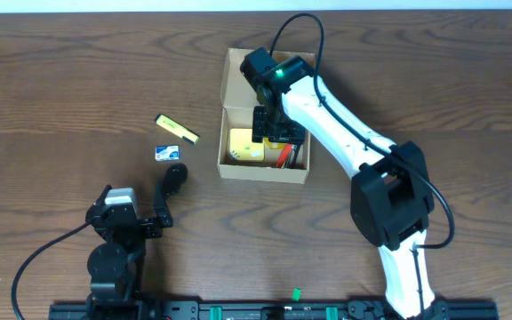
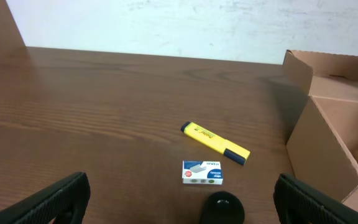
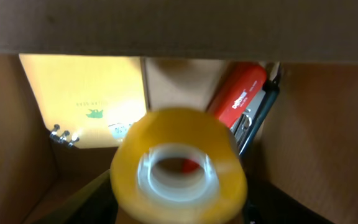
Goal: Pack container
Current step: 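Carry the tape roll over the box and lower it inside, then open the right gripper and withdraw it to the right side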
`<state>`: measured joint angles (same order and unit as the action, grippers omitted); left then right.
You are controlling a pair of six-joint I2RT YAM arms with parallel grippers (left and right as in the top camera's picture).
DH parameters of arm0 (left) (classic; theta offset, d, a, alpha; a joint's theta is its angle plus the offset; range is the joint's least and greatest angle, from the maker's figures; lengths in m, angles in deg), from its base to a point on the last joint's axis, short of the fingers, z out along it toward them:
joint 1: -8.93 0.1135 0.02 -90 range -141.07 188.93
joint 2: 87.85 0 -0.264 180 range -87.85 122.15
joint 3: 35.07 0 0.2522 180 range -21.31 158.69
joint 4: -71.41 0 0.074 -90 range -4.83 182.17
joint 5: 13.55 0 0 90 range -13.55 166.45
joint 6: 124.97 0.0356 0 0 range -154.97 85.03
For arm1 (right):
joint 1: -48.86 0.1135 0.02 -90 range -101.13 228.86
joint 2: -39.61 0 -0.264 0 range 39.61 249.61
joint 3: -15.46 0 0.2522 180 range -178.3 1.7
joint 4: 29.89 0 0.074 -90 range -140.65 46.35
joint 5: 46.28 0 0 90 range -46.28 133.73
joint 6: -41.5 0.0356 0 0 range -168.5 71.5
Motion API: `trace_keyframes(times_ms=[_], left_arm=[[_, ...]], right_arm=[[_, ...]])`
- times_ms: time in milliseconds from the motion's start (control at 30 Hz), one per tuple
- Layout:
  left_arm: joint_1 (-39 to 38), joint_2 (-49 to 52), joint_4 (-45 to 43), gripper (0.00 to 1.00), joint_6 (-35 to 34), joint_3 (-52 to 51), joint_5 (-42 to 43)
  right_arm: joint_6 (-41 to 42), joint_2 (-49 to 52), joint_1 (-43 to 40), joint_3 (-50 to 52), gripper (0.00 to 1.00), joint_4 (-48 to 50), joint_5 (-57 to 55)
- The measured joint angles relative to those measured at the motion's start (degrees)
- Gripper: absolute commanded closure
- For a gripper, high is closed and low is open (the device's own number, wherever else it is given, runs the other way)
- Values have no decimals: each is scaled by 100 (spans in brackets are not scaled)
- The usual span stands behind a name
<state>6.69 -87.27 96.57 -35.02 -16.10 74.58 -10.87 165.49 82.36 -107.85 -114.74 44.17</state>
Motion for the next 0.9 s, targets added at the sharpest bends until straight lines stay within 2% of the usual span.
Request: trace_keyframes(times_ms=[133, 367, 433, 467, 600, 667, 700, 900], left_arm=[[0, 0, 0, 5, 0, 0, 0], [0, 0, 0, 5, 0, 0, 0], [0, 0, 0, 5, 0, 0, 0], [0, 0, 0, 5, 0, 0, 0], [0, 0, 0, 5, 0, 0, 0], [0, 0, 0, 4, 0, 0, 0], [0, 0, 0, 5, 0, 0, 0], [0, 0, 0, 5, 0, 0, 0]], right_arm=[[-20, 0, 0, 0, 27, 2, -37], [-20, 0, 0, 0, 30, 0, -48], [-24, 0, 0, 0, 37, 0, -50], [-11, 0, 0, 0, 49, 0, -46], [-37, 0, 0, 0, 84, 0, -48], [-52, 0, 0, 0, 94, 0, -50], [-35, 0, 0, 0, 99, -2, -46], [24, 0, 0, 0, 99, 0, -35]])
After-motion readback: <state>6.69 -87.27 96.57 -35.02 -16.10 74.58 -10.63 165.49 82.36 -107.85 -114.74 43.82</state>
